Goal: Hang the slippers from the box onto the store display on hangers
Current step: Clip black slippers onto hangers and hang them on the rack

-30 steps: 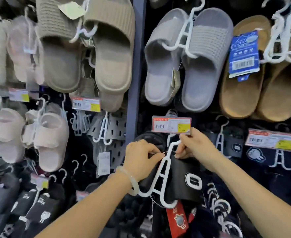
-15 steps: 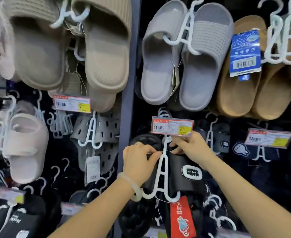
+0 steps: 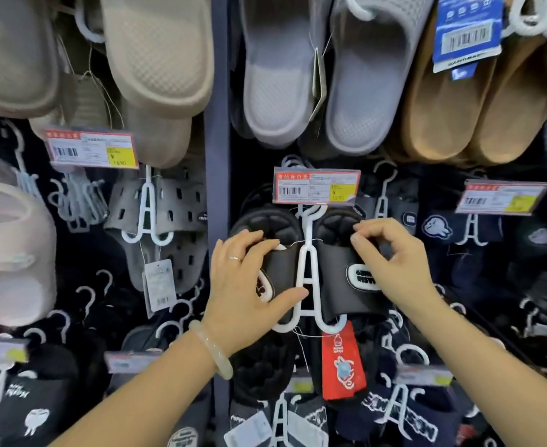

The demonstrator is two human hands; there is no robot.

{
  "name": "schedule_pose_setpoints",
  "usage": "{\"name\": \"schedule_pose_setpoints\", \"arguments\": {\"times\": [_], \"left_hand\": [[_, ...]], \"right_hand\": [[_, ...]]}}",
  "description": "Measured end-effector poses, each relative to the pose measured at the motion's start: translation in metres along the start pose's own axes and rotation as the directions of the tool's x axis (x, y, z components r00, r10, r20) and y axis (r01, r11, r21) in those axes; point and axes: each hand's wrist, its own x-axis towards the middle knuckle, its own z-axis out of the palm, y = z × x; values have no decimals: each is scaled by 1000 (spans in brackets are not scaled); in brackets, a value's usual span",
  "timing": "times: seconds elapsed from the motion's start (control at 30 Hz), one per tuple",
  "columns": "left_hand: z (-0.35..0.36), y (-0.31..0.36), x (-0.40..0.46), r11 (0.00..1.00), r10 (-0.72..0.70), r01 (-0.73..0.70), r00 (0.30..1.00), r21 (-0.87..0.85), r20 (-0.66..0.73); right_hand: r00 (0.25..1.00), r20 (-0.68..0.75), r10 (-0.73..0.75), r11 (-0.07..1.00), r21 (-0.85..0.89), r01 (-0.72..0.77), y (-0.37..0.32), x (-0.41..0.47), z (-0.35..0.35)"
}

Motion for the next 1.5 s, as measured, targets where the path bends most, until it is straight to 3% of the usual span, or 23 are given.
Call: {"name": "schedule_pose_setpoints", "arguments": {"times": [0.13,0.37,0.53,0.67,0.77,1.0,1.1,1.23,1.37,1.5], "left_hand": [[-5,-1,0,998,17,-19,999,65,36],[-8,1,-4,978,17,-63,973,197,229],[-7,5,-4,974,32,-76,979,216,199],[-3,16,-15,969,204,-209,978,135,47],[5,37,-25,937,341,-341,940,72,24],[50,91,-56,902,413,-431,873,14,260],[78,125,-82,912,377,-411,825,-12,420],[115,179,-123,961,235,-271,674,-62,700],[155,242,-172,983,167,-153,552,-97,817],[201,296,-226,991,135,-74,427,-114,894]], "right_hand": [[1000,7,27,998,-57,-27,-2,-5,-4],[949,292,122,934,-358,-10,-11,-23,0],[964,204,170,923,-376,-83,-20,-28,0],[980,150,131,918,-391,-63,-20,-44,-7],[982,134,136,908,-414,-69,-21,-58,-16],[975,138,172,882,-462,-90,-21,-97,-67],[937,178,301,839,-516,-171,-10,-132,-108],[879,193,435,772,-582,-254,-3,-188,-175],[822,191,537,707,-632,-316,-1,-247,-246],[703,180,688,592,-700,-400,6,-311,-315]]}}
